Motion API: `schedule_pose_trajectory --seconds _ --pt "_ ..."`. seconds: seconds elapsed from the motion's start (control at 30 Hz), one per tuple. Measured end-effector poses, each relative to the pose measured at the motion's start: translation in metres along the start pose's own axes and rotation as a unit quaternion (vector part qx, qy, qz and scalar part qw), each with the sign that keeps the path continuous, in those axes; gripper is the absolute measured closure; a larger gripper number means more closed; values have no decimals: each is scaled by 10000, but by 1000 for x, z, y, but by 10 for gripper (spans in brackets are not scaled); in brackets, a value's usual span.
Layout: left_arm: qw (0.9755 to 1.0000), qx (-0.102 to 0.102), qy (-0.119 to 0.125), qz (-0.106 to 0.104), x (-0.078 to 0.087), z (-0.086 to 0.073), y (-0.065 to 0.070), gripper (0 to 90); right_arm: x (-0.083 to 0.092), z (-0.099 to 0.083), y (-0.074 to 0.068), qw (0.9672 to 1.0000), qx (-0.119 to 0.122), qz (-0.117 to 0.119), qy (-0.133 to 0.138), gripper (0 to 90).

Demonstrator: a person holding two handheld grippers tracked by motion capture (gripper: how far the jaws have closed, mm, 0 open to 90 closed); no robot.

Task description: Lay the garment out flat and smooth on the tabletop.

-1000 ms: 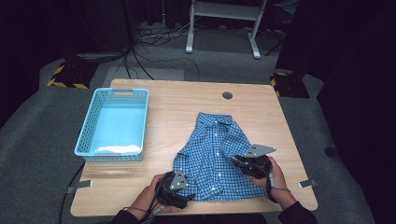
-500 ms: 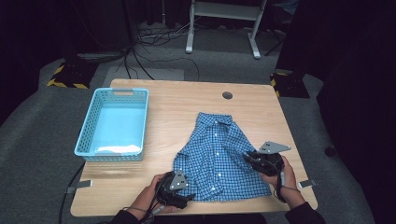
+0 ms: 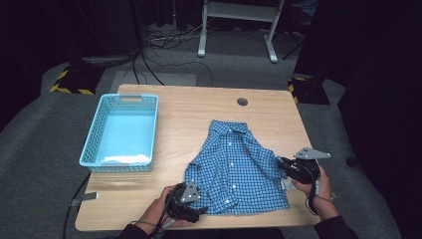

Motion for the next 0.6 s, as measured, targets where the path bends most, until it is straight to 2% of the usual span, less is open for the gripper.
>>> schedule_pose_trajectory --seconds 0.6 --pt "10000 -10 -8 0 0 0 0 311 16 -16 23 9989 -336 -330 -83 754"
Point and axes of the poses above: each handheld gripper's, and its own axes: x roughly backward along the jaws, z roughly out of its top, y roughly to its right, the point moved 2 cm from there along -x, roughly forward along the jaws, and after that the axes turned 15 degrees about z, right-handed, at the moved point
